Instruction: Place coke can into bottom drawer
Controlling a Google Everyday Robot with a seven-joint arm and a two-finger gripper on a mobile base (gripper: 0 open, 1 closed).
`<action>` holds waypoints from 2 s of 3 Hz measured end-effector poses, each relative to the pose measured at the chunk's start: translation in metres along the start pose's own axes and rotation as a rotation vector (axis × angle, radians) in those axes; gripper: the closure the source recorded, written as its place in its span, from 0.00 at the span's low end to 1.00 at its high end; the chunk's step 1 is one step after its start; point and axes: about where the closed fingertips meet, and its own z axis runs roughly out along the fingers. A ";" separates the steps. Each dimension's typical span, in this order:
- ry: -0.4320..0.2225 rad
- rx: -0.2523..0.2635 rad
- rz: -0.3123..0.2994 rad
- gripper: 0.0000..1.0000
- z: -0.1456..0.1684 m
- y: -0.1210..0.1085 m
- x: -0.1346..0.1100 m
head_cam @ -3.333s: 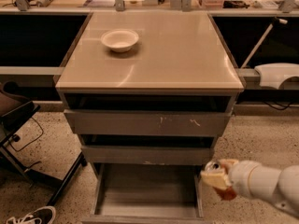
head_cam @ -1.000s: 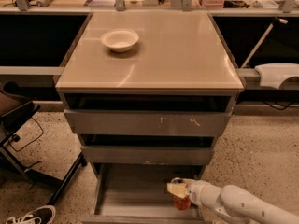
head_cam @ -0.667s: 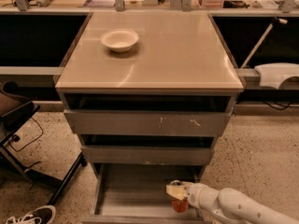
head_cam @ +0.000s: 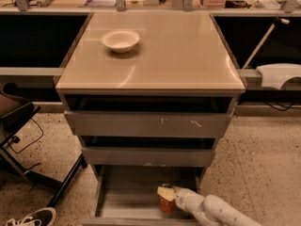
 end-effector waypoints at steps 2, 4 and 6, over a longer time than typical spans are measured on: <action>-0.005 0.010 0.064 1.00 0.023 -0.016 0.031; -0.078 0.048 0.112 0.81 0.065 -0.052 0.037; -0.077 0.045 0.111 0.34 0.065 -0.050 0.037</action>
Offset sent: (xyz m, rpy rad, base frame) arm 0.0103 -0.0004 -0.0648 0.0319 0.0430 -0.0920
